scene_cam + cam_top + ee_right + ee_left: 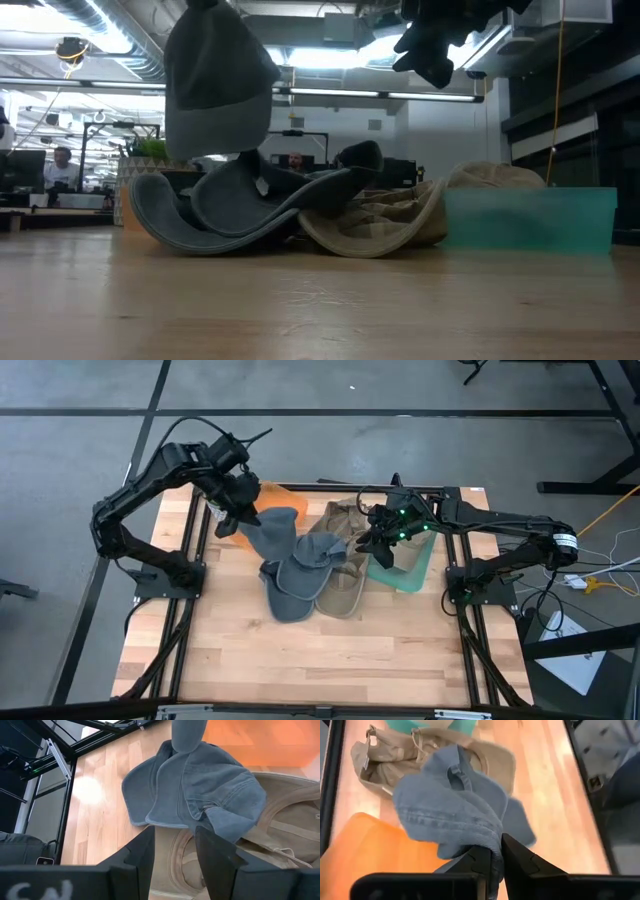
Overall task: Pick & Place hat
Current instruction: Put the gray cap into the orange bin
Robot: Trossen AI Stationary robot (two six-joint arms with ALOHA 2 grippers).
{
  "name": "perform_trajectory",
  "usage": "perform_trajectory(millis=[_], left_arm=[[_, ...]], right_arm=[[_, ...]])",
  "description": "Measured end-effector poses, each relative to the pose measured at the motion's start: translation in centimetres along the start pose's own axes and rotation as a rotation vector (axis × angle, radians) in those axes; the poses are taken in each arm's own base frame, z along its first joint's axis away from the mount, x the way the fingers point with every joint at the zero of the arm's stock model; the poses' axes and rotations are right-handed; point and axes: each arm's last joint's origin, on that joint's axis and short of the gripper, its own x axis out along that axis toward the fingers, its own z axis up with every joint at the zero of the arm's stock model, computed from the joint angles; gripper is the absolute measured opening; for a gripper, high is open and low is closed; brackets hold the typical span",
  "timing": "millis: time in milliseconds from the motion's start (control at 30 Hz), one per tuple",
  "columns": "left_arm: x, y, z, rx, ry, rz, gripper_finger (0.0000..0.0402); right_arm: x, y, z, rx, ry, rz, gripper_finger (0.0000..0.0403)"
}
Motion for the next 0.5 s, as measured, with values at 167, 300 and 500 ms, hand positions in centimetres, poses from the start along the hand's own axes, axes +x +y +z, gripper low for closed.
perform_trajectory(millis=[167,300,500], left_arm=[[0.7,0.7,-0.4,0.111,0.137,0.076,0.0024],[1.3,1.3,-0.6,0.195,0.251,0.151,0.0024],[1.3,1.8,-0.9,0.31,0.386,0.252,0.0024]], right_arm=[[0.0,0.0,0.0,-0.002,0.0,0.0,0.014],[0.0,0.0,0.0,-0.003,0.0,0.0,0.014],[0.0,0.0,0.0,-0.004,-0.002,-0.007,0.014]])
